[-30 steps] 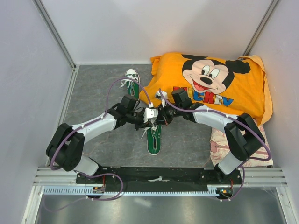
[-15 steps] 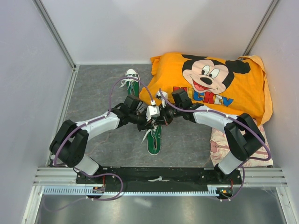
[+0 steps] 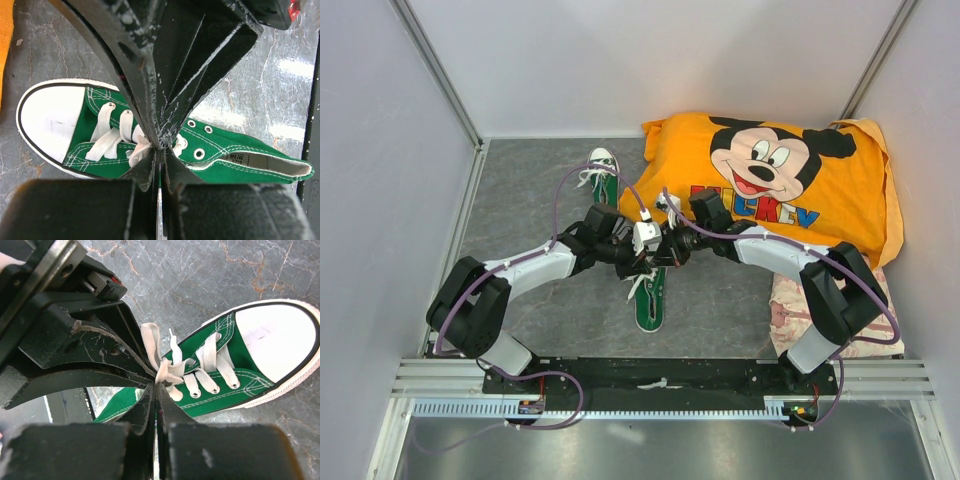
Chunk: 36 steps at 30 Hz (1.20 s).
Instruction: Tie the shoes
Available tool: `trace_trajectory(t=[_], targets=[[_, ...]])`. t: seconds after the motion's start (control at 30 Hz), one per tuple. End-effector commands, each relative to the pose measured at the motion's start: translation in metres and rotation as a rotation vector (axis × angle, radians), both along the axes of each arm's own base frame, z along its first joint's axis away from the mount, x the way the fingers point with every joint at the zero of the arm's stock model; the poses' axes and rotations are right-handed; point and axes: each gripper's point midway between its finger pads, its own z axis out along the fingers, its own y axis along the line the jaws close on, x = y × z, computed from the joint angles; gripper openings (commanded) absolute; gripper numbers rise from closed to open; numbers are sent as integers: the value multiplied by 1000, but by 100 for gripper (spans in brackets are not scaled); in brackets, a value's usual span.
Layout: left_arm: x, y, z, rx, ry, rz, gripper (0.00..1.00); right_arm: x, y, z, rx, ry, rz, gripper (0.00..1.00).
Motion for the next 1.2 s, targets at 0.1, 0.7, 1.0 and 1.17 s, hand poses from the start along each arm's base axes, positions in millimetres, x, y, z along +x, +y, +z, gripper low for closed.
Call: trace_trajectory(t=[0.1,0.7,1.0,1.17], targets=[[8,-11,15,-81,-49,6,1,-3,1,15,60,40,10,34],[8,-7,7,-74,-47,-7,2,9,-42,-2,48,-138,94,36],[4,-9,9,-86,-66,-58,2,13,-28,-5,55,-304,215,40],[2,-10,10,-93,-74,-88,2,8,-21,-6,59,-345,268,40]])
